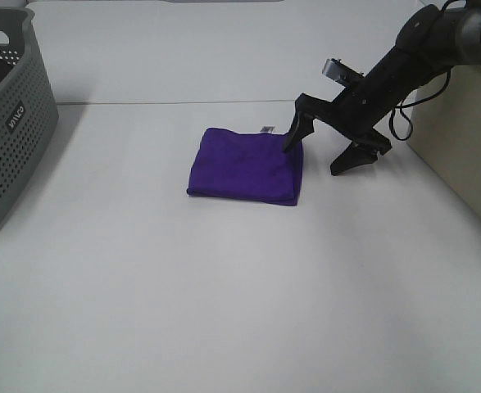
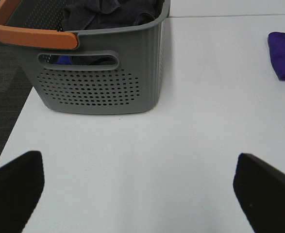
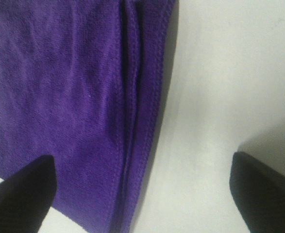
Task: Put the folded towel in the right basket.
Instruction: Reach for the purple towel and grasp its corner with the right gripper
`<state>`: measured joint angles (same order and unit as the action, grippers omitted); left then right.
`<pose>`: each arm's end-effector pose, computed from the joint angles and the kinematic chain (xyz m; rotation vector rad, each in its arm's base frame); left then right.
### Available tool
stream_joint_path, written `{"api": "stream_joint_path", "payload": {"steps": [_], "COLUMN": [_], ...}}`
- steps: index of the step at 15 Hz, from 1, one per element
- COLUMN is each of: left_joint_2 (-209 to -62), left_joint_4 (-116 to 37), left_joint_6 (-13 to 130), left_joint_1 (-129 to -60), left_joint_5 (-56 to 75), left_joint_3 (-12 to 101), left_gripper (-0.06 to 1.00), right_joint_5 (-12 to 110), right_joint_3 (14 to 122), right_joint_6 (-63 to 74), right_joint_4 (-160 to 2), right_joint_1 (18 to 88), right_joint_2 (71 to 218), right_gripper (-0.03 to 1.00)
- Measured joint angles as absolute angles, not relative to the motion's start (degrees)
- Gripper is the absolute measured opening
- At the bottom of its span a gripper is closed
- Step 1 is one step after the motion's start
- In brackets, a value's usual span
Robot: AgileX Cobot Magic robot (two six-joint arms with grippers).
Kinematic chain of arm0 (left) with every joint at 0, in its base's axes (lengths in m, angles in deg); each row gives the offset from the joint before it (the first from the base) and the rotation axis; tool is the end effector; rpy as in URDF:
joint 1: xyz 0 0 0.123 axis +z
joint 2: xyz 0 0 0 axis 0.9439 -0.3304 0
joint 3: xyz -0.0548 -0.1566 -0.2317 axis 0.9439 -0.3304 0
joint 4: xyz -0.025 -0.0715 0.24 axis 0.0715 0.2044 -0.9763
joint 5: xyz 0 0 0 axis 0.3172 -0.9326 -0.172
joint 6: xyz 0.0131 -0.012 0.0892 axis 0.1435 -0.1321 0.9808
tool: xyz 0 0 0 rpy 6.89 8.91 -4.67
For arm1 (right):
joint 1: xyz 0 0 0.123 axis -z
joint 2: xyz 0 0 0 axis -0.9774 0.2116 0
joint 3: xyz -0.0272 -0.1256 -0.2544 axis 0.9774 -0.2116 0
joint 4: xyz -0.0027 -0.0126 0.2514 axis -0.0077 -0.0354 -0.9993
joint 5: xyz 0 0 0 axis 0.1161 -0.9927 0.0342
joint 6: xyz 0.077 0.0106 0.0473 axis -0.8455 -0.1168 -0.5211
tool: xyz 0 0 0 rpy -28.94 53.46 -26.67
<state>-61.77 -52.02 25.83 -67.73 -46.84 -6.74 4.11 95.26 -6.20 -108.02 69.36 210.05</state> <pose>-0.0052 -0.0011 0.2783 -0.0279 2.0223 0.0363 0.4818 0.1159 0.1084 0.0052 2.8645 0.7989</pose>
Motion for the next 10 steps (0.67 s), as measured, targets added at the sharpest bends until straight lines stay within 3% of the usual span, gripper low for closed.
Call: {"api": "stream_joint_path", "payload": {"steps": [3, 7, 9, 10], "left_joint_2": [-61.77, -61.77, -61.77, -61.77], "left_joint_4": [-52.02, -52.02, -52.02, -52.02], "left_joint_6": [25.83, 25.83, 25.83, 25.83], "left_joint_1": [-67.73, -67.73, -67.73, -67.73], "left_joint_5": [-46.84, -46.84, -46.84, -46.84], "left_joint_3": [-6.74, -6.74, -6.74, -6.74], "left_gripper": [0.99, 0.99, 0.99, 0.99], "right_joint_5": [5.59, 10.18, 14.19, 16.82], "right_joint_3": [95.38, 96.46, 96.64, 96.64], "right_joint_6": [-6.6, -9.23, -9.29, -9.29], "right_joint_4": [-108.94, -111.46, -112.21, -112.03], "right_joint_1": [68.5, 60.31, 56.35, 54.81], "right_joint_2": [210.51, 212.68, 213.66, 213.94], "right_gripper": [0.94, 0.89, 0.76, 0.62]}}
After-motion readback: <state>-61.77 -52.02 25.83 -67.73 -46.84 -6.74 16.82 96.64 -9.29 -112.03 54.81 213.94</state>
